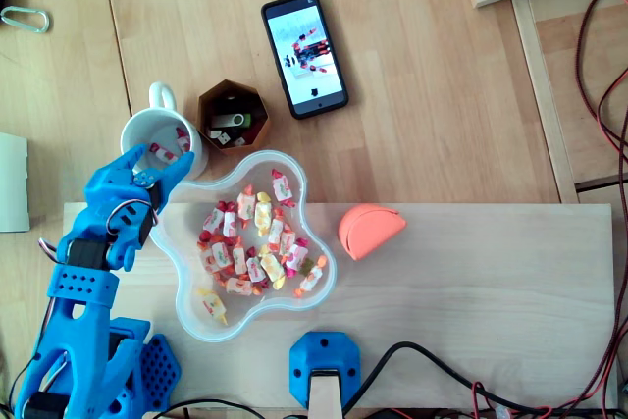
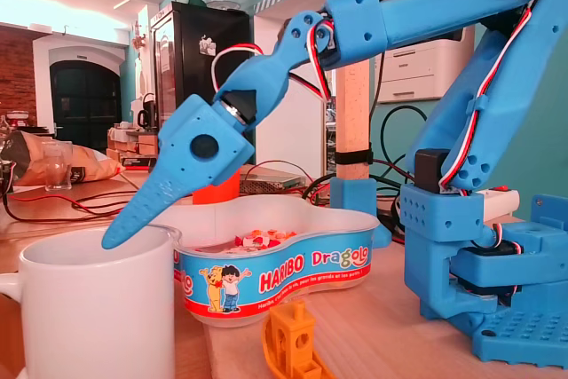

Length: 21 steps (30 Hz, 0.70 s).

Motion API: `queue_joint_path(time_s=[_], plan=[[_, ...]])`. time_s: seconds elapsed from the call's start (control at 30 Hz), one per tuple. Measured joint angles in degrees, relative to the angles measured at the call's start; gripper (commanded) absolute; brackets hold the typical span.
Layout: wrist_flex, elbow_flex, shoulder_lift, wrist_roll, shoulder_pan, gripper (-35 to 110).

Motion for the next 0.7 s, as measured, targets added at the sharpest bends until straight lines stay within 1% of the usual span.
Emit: queue_joint_path(time_s=[0.17,0.33,0.47,0.57,0.63,0.7], plan=[[0.18,-0.53,3.78,-0.53,-0.88,35],[0.18,-0.53,17.31,-0.62,-8.17,35],[0.18,3.60,29.62,-2.11,-12.22,35],[0.18,9.84,38.41,-7.21,-13.10,35],[-0.18,14.59,43.86,-13.27,-12.74,35],[-0.18,17.49,49.57,-21.71,-10.72,35]])
